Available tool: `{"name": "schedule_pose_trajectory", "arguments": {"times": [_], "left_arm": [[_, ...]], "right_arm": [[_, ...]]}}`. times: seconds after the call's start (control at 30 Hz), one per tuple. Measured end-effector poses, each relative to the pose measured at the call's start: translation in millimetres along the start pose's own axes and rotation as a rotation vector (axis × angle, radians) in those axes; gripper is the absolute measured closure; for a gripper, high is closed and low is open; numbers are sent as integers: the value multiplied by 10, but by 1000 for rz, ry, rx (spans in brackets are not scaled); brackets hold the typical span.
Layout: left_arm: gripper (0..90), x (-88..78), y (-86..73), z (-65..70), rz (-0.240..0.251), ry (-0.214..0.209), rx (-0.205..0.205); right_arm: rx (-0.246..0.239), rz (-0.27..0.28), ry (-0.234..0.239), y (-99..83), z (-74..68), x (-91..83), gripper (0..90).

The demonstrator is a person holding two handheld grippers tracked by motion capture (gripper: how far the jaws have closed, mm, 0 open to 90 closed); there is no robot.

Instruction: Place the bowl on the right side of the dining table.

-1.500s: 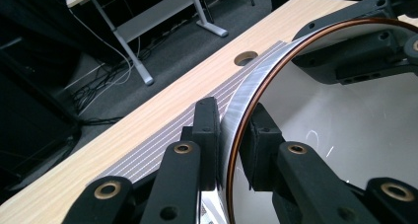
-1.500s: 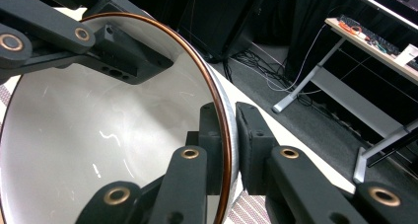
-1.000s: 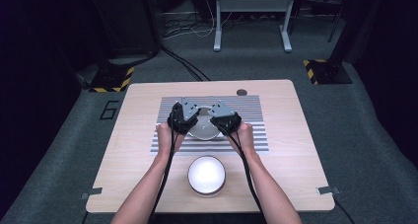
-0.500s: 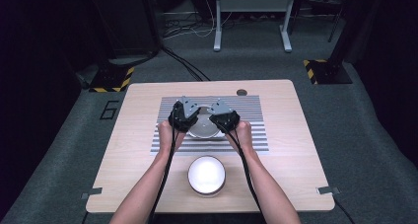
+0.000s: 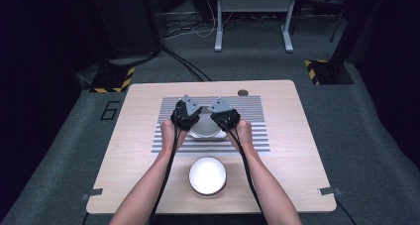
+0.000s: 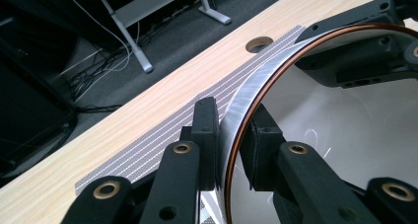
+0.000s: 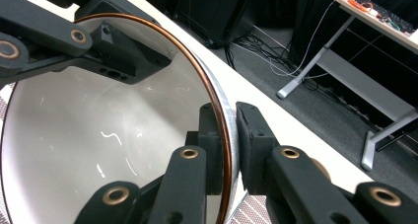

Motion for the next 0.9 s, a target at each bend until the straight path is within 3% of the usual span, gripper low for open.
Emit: {"name": "schedule_pose_trajectory", "arguments": {"times": [0.9], "left_arm": [[777,368,-36,-55,-84,-10,-13]], "right_arm": [[66,-93,65,-80,51,398,816]]}}
Point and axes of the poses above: each handheld gripper's, and its own axes: x roughly forward along the jaws, y roughly out of its top, z roughly to its right, the point moved 8 cm from there along x, roughly forward along the jaws, and after that the axes turned 15 degrees about -z, right-handed, at the moved point
